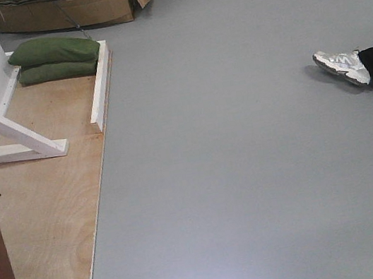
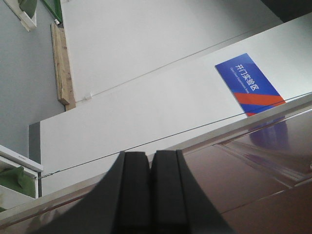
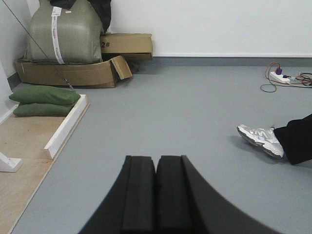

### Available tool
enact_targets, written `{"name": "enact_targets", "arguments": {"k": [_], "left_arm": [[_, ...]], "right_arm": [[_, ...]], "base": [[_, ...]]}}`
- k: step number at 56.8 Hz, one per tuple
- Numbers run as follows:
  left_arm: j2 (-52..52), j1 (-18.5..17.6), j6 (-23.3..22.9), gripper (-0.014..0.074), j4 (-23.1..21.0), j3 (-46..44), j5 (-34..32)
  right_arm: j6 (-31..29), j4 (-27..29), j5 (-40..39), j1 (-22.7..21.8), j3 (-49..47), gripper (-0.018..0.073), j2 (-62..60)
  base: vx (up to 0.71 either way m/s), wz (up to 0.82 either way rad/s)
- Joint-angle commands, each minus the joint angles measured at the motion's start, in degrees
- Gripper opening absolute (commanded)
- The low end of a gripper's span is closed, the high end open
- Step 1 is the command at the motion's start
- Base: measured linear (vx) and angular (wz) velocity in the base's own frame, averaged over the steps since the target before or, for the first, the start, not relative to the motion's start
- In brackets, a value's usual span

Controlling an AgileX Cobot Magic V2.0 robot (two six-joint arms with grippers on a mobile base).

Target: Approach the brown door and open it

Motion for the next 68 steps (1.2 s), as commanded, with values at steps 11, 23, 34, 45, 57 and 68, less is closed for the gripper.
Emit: {"name": "enact_targets", "arguments": {"k": [11, 23, 34, 45, 57, 68], "left_arm": [[1.19, -0.19, 6.96, -0.0003, -0.46, -7.38, 14.74], [5.82, -0.19, 14.65, -0.0003, -0.1, -17.67, 27.95], [7.71, -0.19, 14.97, -0.0003, -0.05, -22.03, 32.64], [8.42, -3.05, 14.97, -0.0003, 0.1, -21.93, 32.71], [9.06, -10.19, 15.03, -0.0003, 2.6, -21.93, 29.57], [9.06, -13.98, 15.07, -0.0003, 3.47, -21.93, 29.02]], "right_arm": [[-0.32, -0.01, -4.67, -0.03, 0.39, 0.0, -0.61], [-0.32, -0.01, -4.67, -0.03, 0.39, 0.0, -0.61], [-0.32, -0.01, -4.67, -0.03, 0.39, 0.0, -0.61], [-0.32, -0.01, -4.67, -0.03, 0.39, 0.0, -0.61], [-0.32, -0.01, -4.67, -0.03, 0.39, 0.0, -0.61], [-0.32, -0.01, -4.67, -0.03, 0.39, 0.0, -0.61]], "base": [[0.0, 0.0], [0.0, 0.0], [0.0, 0.0], [0.0, 0.0], [0.0, 0.0], [0.0, 0.0]]}}
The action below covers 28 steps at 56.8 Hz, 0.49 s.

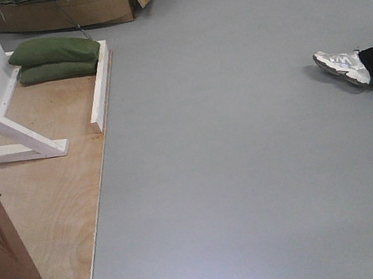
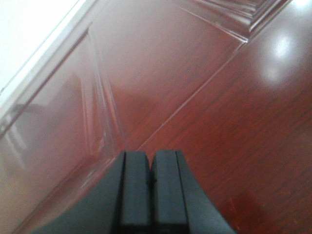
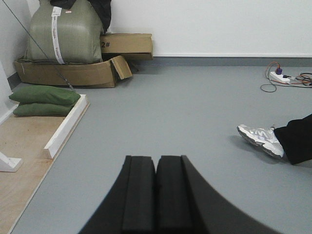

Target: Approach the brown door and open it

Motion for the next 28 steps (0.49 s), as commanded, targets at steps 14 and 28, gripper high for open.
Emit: {"name": "enact_targets", "arguments": {"k": [14, 28], "left_arm": [[-2.82, -6.89, 3.9, -0.0003, -2.73, -1.83, 0.15], [-2.82, -12.25, 4.31, -0.0003, -2.73, -1.83, -2.23]], "right_arm": [[-0.32, -0.01, -4.72, -0.03, 0.39, 0.0, -0.61], [-0.32, -0.01, -4.72, -0.03, 0.39, 0.0, -0.61]], "base": [[0.0, 0.0], [0.0, 0.0]]}}
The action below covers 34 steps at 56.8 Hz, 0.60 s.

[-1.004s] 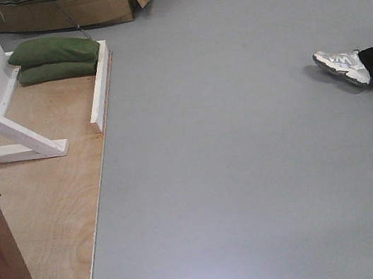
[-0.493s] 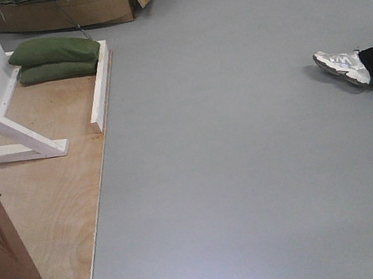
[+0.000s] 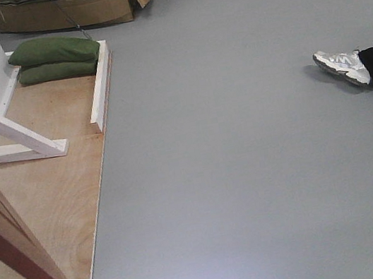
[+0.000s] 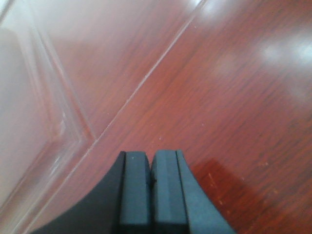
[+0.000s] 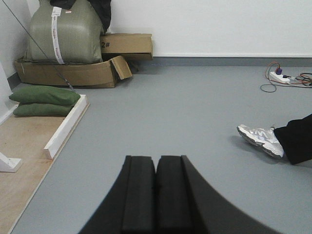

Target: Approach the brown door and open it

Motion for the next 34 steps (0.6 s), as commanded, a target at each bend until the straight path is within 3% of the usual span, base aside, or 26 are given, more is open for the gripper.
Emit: {"name": "enact_targets", "arguments": {"k": [1, 34], "left_arm": [[-2.54, -2.63, 0.33, -0.0003, -3.35, -1.83, -3.4], [-1.73, -14.86, 0.33, -0.0003, -3.41, -1.83, -5.9]], "right_arm": [[-0.32, -0.01, -4.72, -0.03, 0.39, 0.0, -0.61], [-0.32, -0.01, -4.72, -0.03, 0.39, 0.0, -0.61]], "base": [[0.0, 0.0], [0.0, 0.0]]}}
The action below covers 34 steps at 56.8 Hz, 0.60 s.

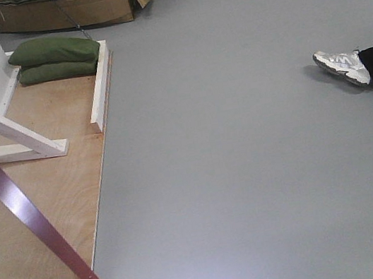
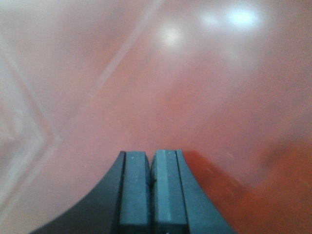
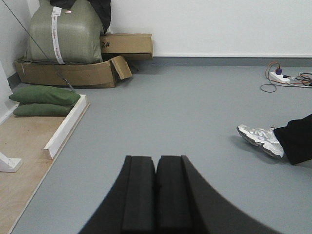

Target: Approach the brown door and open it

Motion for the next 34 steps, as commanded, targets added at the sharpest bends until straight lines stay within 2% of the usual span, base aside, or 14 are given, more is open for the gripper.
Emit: {"name": "enact_targets", "arguments": {"k": [1, 14, 34], "left_arm": [[-1.59, -2.43, 0.15, -0.0003, -3.61, -1.83, -0.03], [1.5, -3.13, 0.15, -0.0003, -3.51, -1.83, -0.09], [3.03, -11.1, 0.15, -0.0003, -2.44, -1.83, -1.94]], "right_arm": [[-0.32, -0.01, -4.72, -0.03, 0.39, 0.0, -0.61], [-0.32, -0.01, -4.72, -0.03, 0.39, 0.0, -0.61], [-0.32, -0.01, -4.72, -0.03, 0.39, 0.0, -0.61]], "base": [[0.0, 0.0], [0.0, 0.0], [0.0, 0.0]]}}
